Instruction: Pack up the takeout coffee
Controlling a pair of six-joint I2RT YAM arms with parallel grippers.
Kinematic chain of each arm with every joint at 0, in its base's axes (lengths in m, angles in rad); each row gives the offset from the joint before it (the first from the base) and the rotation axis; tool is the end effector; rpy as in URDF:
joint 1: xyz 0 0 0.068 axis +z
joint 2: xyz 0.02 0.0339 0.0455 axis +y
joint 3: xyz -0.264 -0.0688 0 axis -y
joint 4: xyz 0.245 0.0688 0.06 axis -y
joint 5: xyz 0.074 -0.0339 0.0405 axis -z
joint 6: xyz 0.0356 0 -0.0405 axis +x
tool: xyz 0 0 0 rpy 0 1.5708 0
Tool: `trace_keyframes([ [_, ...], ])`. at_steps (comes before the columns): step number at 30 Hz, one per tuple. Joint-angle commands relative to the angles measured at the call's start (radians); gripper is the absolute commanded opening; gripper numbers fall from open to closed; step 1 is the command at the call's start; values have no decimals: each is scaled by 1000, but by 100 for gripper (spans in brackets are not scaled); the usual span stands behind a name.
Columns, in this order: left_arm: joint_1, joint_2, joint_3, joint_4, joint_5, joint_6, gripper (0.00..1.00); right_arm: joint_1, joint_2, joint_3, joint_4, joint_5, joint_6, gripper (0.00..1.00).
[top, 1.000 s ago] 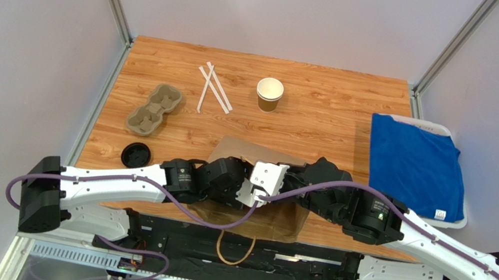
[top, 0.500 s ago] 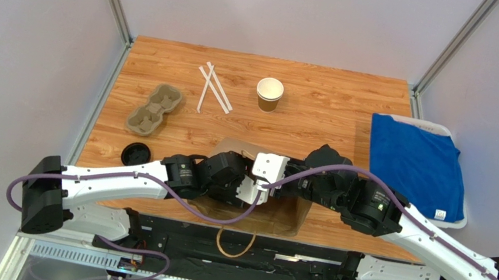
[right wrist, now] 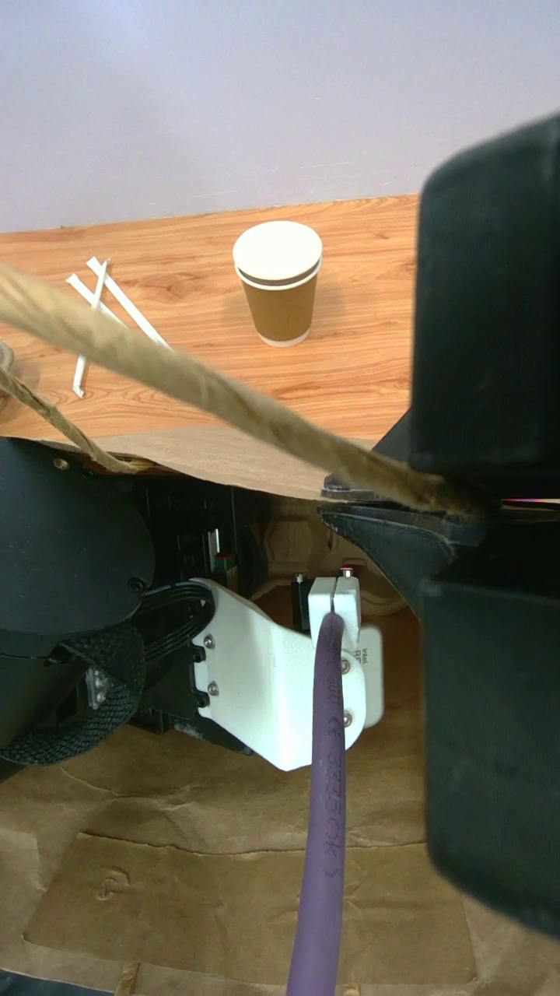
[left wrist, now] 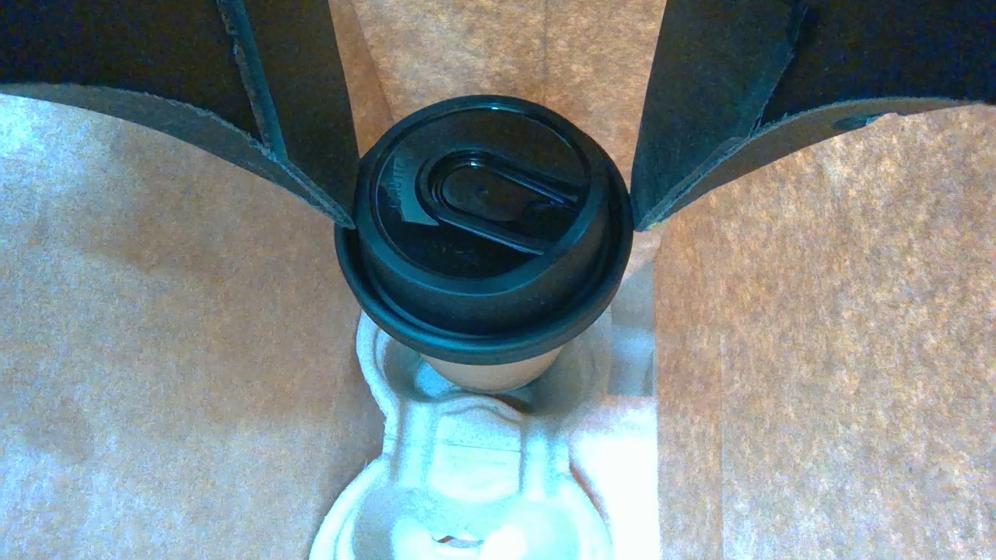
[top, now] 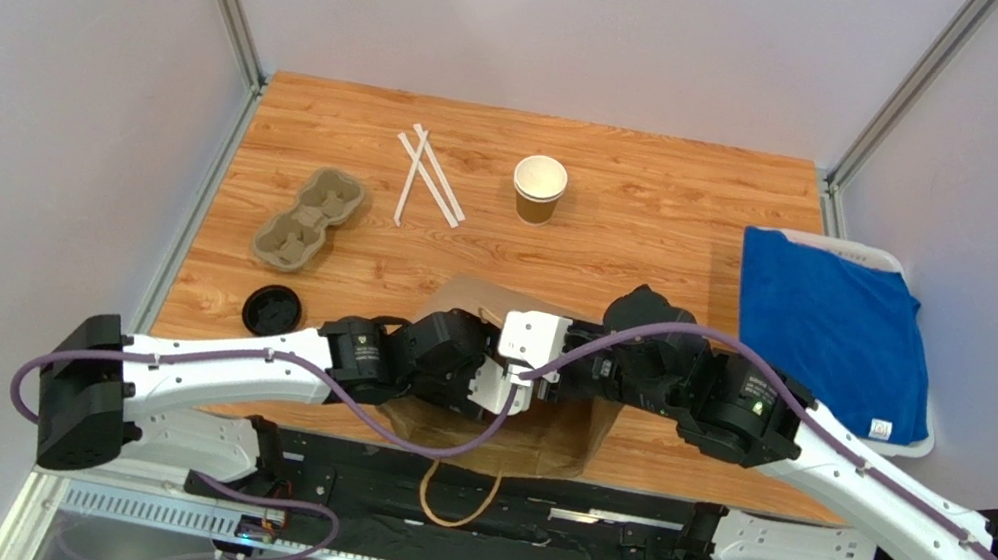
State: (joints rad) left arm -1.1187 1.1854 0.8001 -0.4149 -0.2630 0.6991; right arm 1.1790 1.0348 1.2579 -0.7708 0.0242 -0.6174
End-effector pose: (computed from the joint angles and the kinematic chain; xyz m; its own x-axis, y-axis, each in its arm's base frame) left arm 0.1157 -0.2171 0.2439 0.2681 0.8703 -0.4131 0.8060 0.0322 0.5910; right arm 0.0788 0.1886 0.3961 0.3682 -0.6245 -0.6888 -0.8621 0.0482 -0.5045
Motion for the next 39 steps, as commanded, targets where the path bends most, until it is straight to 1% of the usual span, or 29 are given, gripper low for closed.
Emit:
trace_keyframes([
  [1, 0, -18, 43, -25, 28, -24, 19, 1, 19, 95, -27, -50, 39, 0],
  [7, -6, 40, 96, -71, 7, -50, 19, -19, 27, 130, -55, -119, 57, 0],
  [11, -6, 59, 97, -68, 25, -55, 19, -76, 53, 155, -55, -181, 67, 0],
  [12, -6, 63, 100, -82, 25, -56, 19, -90, 60, 158, -55, -213, 68, 0],
  [16, 8, 89, 137, -156, 57, -87, 18, -140, 88, 187, -55, -254, 62, 0],
  [22, 62, 115, 204, -223, 148, -85, 18, -263, 125, 216, -61, -366, 53, 0],
  [25, 89, 158, 252, -265, 185, -81, 19, -353, 148, 230, -65, -443, 33, 0],
  [29, 135, 224, 321, -324, 250, -56, 19, -420, 192, 261, -91, -542, -5, 0],
  [32, 160, 264, 358, -355, 257, -26, 19, -469, 231, 279, -107, -592, -28, 0],
  [39, 207, 365, 453, -455, 337, 20, 21, -593, 343, 371, -139, -693, -42, 0],
])
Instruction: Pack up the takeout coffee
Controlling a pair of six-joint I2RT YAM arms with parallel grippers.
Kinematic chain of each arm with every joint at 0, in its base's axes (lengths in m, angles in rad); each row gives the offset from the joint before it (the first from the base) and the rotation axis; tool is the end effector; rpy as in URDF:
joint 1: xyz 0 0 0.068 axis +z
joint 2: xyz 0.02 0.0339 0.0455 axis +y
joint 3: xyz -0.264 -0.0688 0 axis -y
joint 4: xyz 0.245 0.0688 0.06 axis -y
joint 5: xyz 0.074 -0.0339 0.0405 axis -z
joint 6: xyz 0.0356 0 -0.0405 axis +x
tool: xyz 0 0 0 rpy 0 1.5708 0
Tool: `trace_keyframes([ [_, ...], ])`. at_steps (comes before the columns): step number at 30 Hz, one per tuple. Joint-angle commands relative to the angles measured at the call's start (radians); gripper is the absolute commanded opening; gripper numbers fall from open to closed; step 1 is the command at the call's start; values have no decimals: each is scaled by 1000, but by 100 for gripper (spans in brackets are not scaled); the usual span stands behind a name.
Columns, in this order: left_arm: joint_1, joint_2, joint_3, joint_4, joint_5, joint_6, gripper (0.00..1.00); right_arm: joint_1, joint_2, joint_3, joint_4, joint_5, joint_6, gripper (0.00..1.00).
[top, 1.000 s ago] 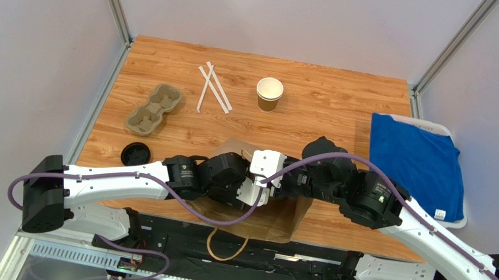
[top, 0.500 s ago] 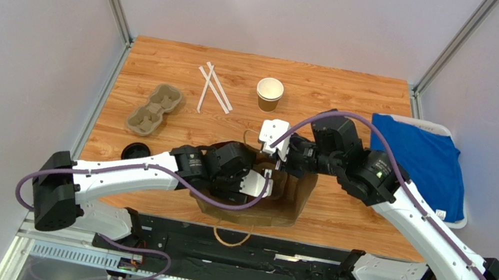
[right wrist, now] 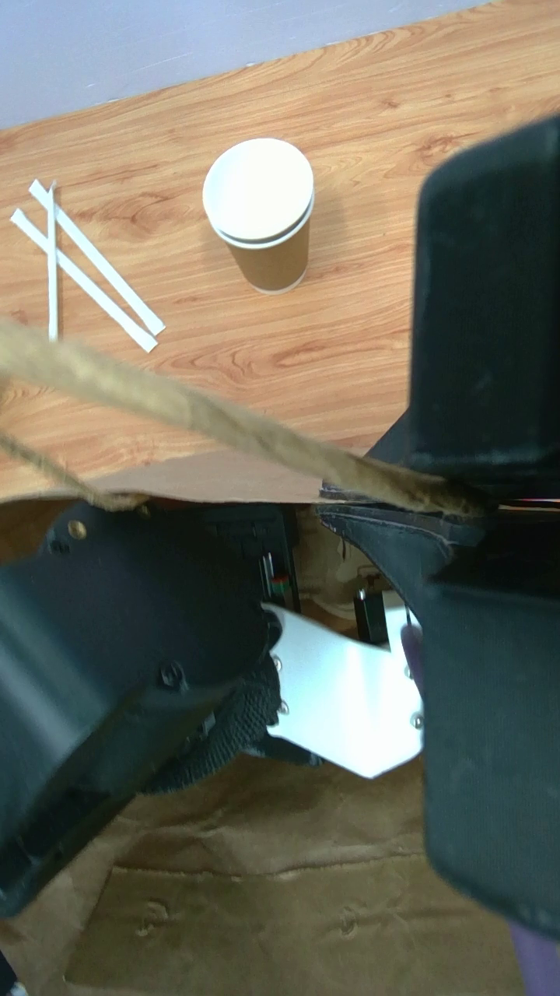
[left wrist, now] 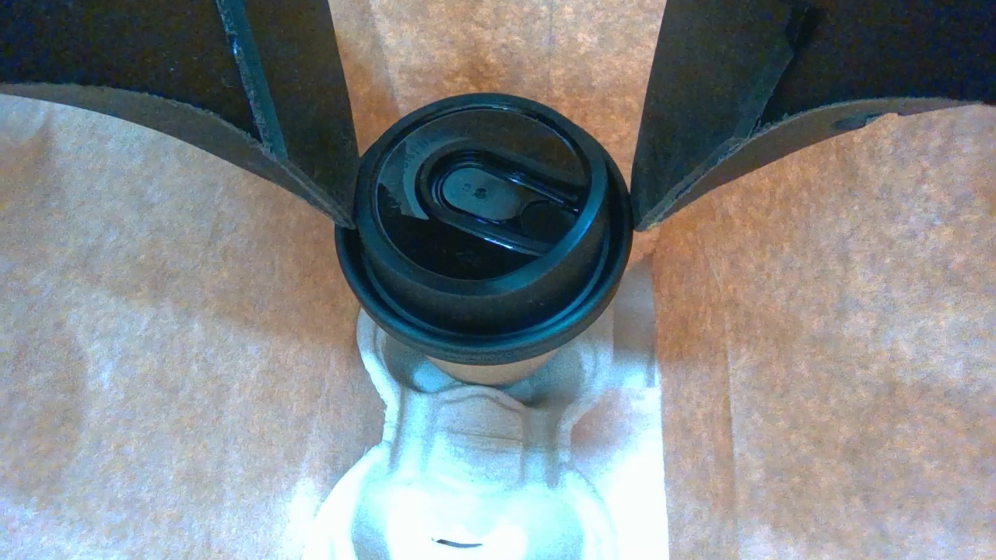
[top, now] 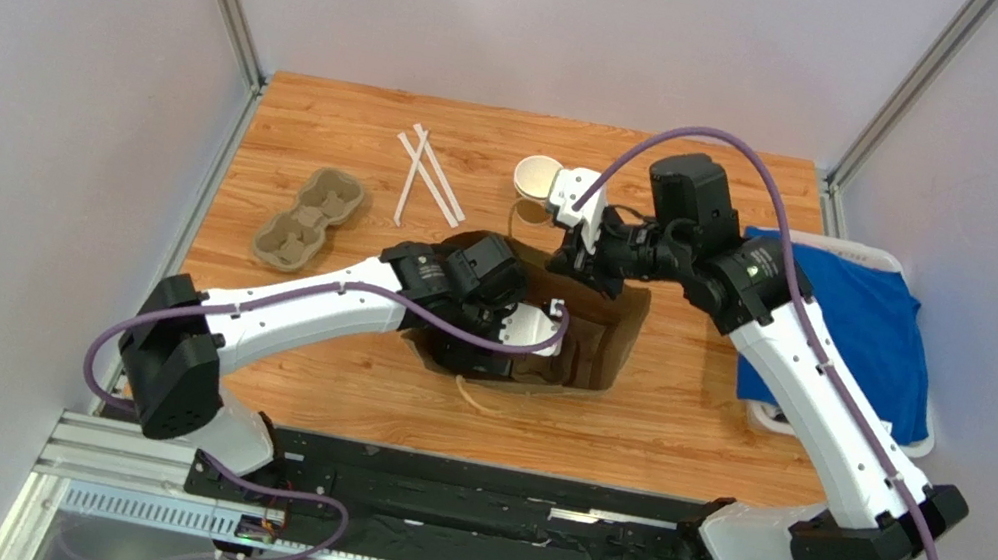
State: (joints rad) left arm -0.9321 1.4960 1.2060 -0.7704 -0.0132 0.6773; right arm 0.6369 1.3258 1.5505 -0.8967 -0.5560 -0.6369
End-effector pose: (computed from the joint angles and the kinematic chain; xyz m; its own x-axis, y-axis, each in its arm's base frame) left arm 0.1826 -0.2452 0.2686 0.0953 0.9227 -0.3735 0.9486 0.0295 0.3151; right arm 0.2003 0.1715 0.4178 0.0955 -0.5577 -0.8246 -0.9707 0.1313 -0.2012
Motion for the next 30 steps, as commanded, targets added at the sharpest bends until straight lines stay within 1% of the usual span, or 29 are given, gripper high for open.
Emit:
trace_keyframes([
  [1, 30, 78, 64, -102, 91, 50, 22, -69, 62, 89, -25, -120, -33, 0],
  [7, 70, 177, 142, -148, 125, 71, 22, -121, 125, 129, -60, -196, -82, 0],
  [15, 127, 300, 243, -221, 163, 93, 22, -175, 196, 184, -79, -249, -112, 0],
  [23, 141, 351, 239, -217, 174, 108, 23, -209, 257, 207, -90, -278, -118, 0],
  [26, 145, 363, 244, -217, 170, 102, 27, -212, 268, 217, -94, -282, -119, 0],
  [29, 147, 357, 280, -231, 173, 85, 34, -215, 279, 227, -100, -282, -119, 0],
  [30, 147, 357, 297, -248, 182, 79, 40, -215, 279, 229, -100, -280, -121, 0],
])
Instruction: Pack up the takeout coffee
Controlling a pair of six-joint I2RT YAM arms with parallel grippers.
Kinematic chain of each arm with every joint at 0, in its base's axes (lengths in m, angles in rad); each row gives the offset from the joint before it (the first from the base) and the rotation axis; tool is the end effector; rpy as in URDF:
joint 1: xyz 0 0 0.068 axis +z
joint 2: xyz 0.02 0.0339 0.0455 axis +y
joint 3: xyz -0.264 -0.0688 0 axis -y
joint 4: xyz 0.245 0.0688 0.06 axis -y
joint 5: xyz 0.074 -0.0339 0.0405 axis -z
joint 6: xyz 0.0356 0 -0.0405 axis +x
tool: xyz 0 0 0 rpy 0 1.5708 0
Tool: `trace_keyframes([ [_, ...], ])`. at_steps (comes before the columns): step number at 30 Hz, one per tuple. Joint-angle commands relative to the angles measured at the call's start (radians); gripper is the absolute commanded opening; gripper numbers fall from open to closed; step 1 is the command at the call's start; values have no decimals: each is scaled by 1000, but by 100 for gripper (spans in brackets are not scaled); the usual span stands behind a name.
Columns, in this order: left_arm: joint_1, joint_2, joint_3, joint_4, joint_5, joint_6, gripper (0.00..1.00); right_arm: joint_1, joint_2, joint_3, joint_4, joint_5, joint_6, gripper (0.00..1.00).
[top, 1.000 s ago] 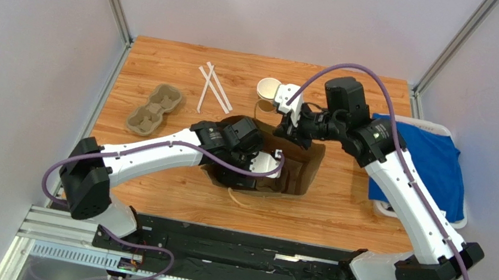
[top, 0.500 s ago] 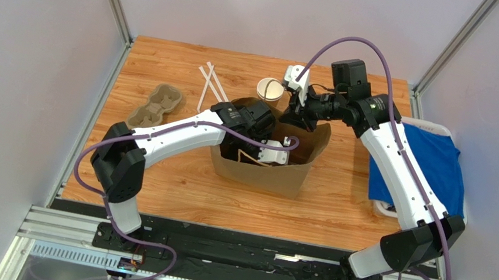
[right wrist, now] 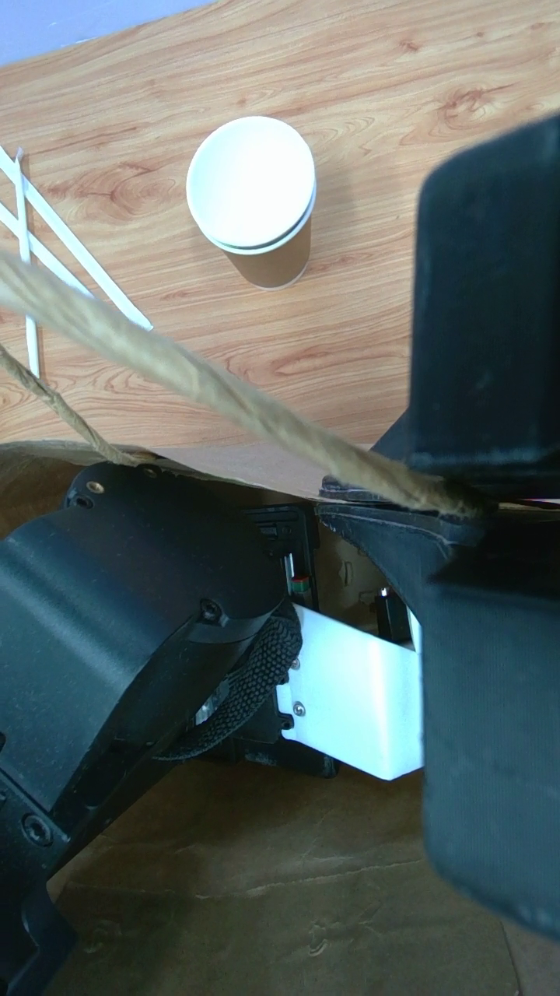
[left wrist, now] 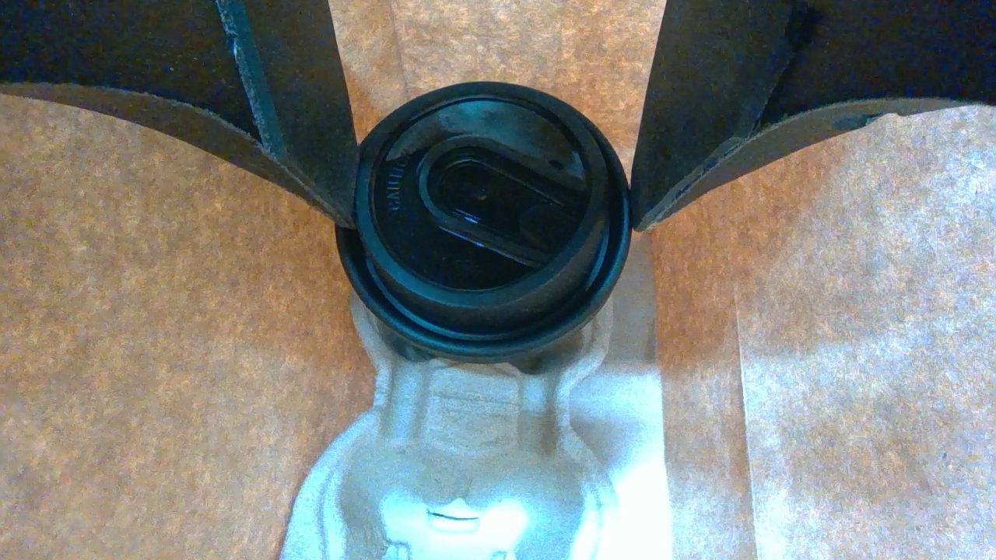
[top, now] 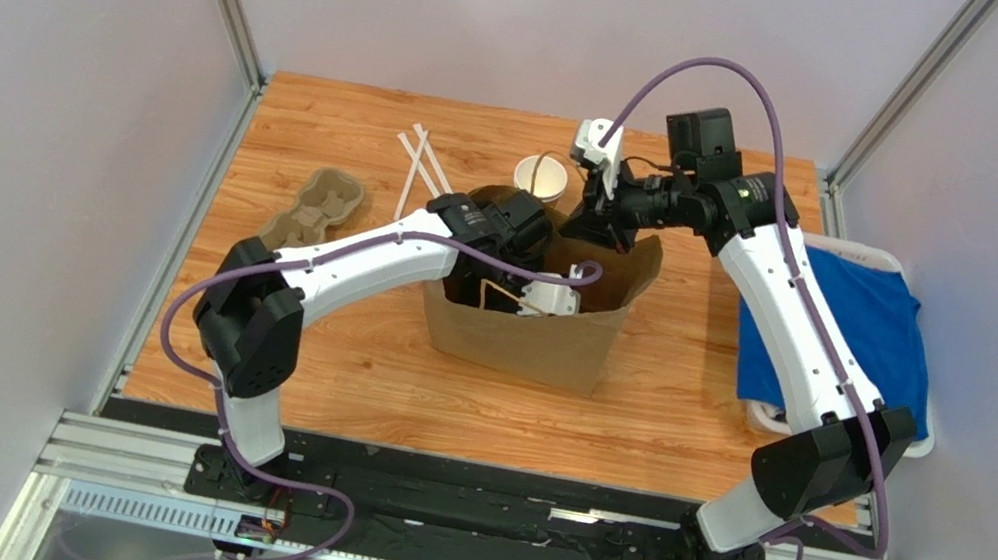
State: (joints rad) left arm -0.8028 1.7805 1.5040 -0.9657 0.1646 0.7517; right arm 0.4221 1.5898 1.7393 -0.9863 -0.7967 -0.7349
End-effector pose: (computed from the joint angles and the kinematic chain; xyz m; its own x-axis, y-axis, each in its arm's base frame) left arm 0.2475 -0.2646 0.2593 0.0293 0.9394 -0.3417 0.9942 0.0079 0.1071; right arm 0.2857 0.1562 0.3999 -0.0175 -0.5217 -0.8529 -0.9908 0.1236 -0.0552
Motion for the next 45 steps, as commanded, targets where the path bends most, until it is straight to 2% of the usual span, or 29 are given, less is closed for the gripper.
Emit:
trace_keyframes([
  [1, 17, 71, 16, -63, 10, -8, 43, 0, 15, 42, -12, -39, -24, 0],
  [4, 17, 63, 97, -99, 21, -35, 54, -3, 12, 43, -21, -39, -29, 0],
  [5, 17, 60, 107, -103, 21, -40, 56, 0, 10, 43, -22, -39, -29, 0],
  [8, 17, 53, 131, -114, 12, -48, 73, 0, 9, 43, -25, -35, -27, 0],
  [10, 16, 50, 136, -116, 4, -48, 78, 0, 10, 46, -26, -30, -27, 0],
  [11, 16, 43, 134, -114, -2, -48, 92, 0, 12, 49, -26, -29, -29, 0],
  [12, 16, 40, 133, -105, -7, -48, 93, 0, 13, 51, -26, -24, -29, 0],
  [25, 2, 10, 194, -103, -36, -64, 98, -2, 25, 63, -40, -22, -52, 0],
  [45, -3, -53, 286, -179, 16, -78, 99, 0, 36, 83, -43, -13, -66, 0],
])
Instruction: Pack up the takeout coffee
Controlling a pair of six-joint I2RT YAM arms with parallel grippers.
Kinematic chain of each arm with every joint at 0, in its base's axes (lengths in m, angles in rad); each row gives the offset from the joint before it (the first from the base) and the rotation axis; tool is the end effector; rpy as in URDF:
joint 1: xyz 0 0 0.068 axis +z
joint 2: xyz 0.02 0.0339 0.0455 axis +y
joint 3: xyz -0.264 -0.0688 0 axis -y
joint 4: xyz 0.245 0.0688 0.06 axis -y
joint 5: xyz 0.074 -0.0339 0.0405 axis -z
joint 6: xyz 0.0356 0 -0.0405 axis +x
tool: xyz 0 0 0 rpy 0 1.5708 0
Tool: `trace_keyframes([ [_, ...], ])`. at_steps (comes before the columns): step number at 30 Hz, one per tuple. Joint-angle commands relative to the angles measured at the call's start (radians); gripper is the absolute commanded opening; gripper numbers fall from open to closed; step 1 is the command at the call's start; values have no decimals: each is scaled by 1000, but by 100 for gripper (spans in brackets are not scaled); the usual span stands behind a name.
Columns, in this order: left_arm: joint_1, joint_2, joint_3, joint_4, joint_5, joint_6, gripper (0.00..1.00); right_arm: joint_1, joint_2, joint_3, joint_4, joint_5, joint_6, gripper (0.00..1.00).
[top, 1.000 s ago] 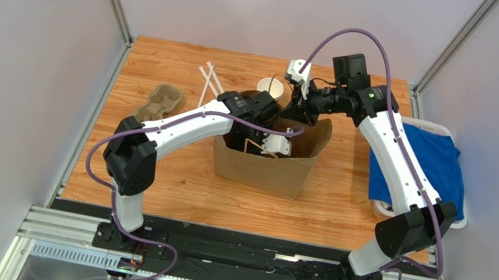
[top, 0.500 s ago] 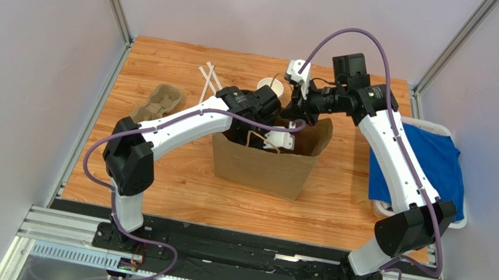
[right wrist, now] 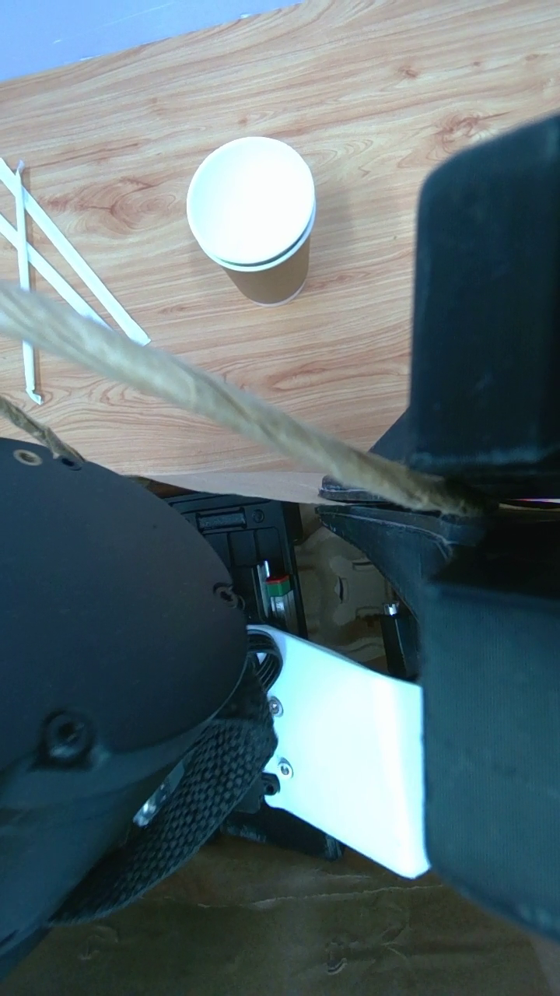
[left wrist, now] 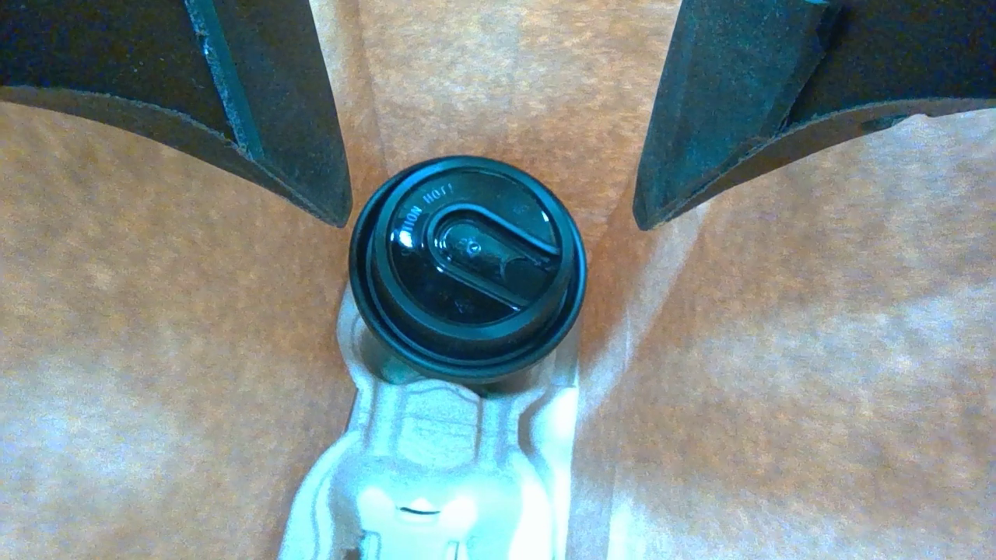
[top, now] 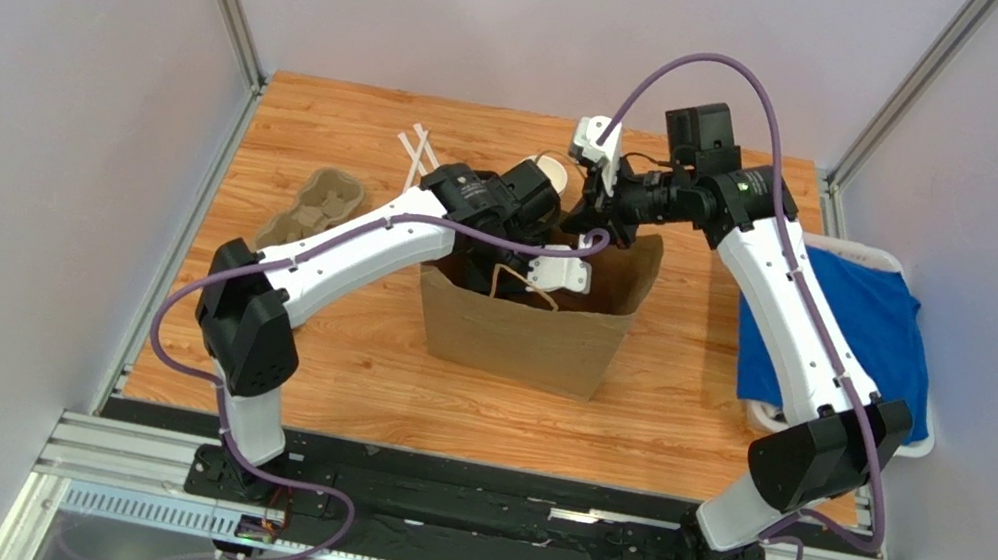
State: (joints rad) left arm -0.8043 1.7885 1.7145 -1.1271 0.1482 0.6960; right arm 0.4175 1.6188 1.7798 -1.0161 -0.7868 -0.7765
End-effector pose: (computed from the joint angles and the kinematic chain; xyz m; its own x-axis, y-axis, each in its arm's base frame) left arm 0.2496 -0.2668 0.3112 -0.0158 0.9307 -0.3656 0.9898 0.0663 0.1260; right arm 0.2914 0.1568 0.4009 0.0062 -0.5386 -0.8425 -0.9906 0.1116 -0.0786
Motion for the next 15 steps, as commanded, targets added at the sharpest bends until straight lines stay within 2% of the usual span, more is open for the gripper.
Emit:
trace_keyframes([
  [1, 2, -61, 83, -25, 37, -24, 99, 4, 7, 44, -13, -22, -24, 0],
  [15, 28, -93, 177, -106, 79, -30, 99, 3, 18, 46, -27, -14, -30, 0],
])
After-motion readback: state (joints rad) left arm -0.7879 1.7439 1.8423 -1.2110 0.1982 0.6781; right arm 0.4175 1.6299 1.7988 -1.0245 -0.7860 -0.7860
